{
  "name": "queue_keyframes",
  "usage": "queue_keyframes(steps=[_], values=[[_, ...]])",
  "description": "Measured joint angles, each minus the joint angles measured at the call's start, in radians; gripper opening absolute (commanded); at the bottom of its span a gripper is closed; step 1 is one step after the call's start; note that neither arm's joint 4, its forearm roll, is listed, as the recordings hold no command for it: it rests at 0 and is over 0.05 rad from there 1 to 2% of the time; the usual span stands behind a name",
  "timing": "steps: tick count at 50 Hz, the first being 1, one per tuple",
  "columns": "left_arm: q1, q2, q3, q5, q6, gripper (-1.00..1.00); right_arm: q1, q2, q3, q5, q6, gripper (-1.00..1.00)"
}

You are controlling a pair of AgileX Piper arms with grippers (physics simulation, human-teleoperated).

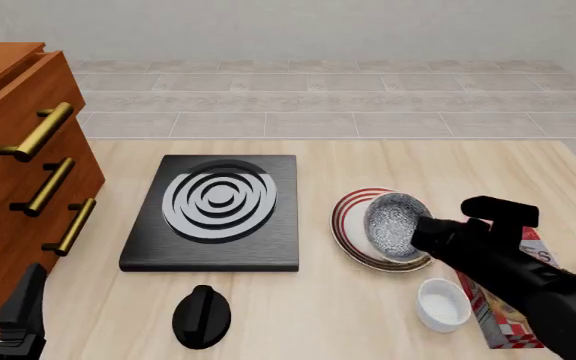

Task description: Pick the akita bowl next to the ramekin and place it on the plate.

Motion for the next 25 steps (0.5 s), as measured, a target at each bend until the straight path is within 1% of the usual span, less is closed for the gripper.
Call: queue_keyframes(steps=[25], values=[[0.000,0.000,0.000,0.000,0.000,1.00,-0.034,0.203,-0.110,-0.088,-0.024,-1.00]])
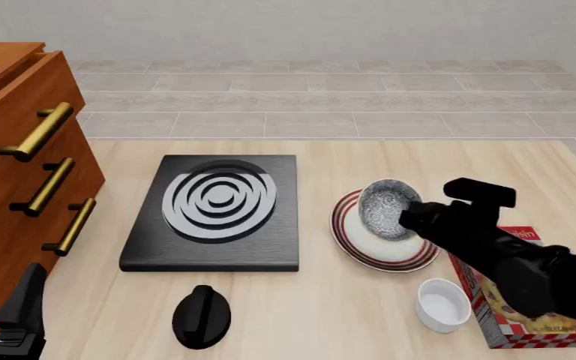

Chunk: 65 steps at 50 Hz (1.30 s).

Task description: Pick the akita bowl next to the ramekin and place it on the plate.

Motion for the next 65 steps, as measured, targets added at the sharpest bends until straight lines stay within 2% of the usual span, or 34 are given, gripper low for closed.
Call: queue_keyframes(steps=[21,65], values=[[0.000,0.000,0.000,0.000,0.000,1.00,-0.032,0.108,-0.016,-0.054,-0.032,-1.00],[-0.001,0.000,0.000,0.000,0.000,1.00,-0.051,0.276,-0.052,-0.134,-0.050,-1.00]])
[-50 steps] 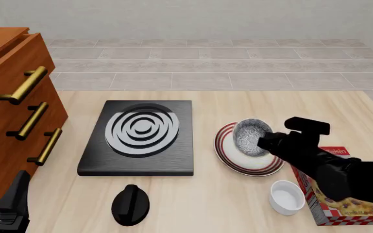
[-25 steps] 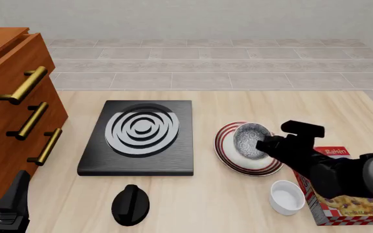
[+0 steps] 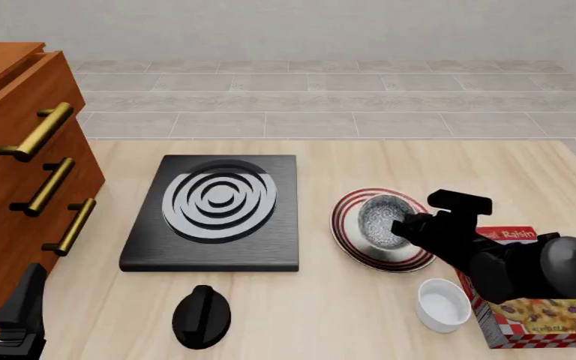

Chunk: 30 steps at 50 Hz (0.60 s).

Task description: Pick the akita bowl next to the ramekin and place it on the plate.

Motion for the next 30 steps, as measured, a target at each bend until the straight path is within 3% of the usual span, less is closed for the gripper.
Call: queue_keyframes(steps=[30], values=[[0.001,0.000,0.000,0.000,0.000,1.00,-0.009,0.053,-0.006,-0.028,-0.009,-1.00]])
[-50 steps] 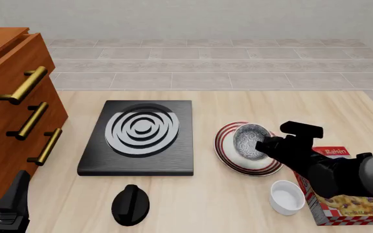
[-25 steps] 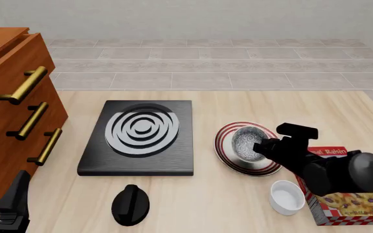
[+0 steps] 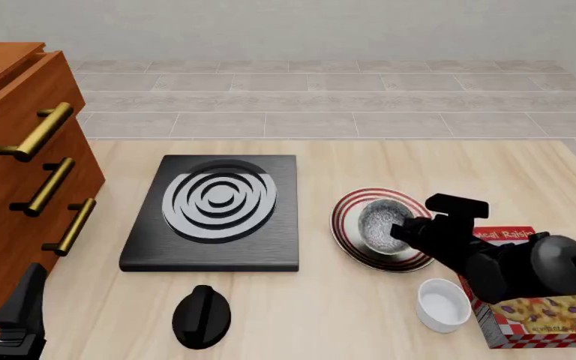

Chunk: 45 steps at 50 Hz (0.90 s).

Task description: Pick the akita bowl next to the ramekin and place it on the plate.

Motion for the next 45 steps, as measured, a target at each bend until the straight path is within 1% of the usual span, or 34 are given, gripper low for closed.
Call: queue_keyframes(steps=[24,25,45], values=[[0.000,0.000,0.000,0.000,0.000,1.00,-0.008,0.004,-0.012,0.007,-0.014,-1.00],[0.000,0.000,0.000,0.000,0.000,1.00,-0.008,0.004,-0.012,0.007,-0.014,1.00],[0.000,0.000,0.000,0.000,0.000,1.00,-0.005,-0.010,-0.016,0.011,-0.014,1.00]])
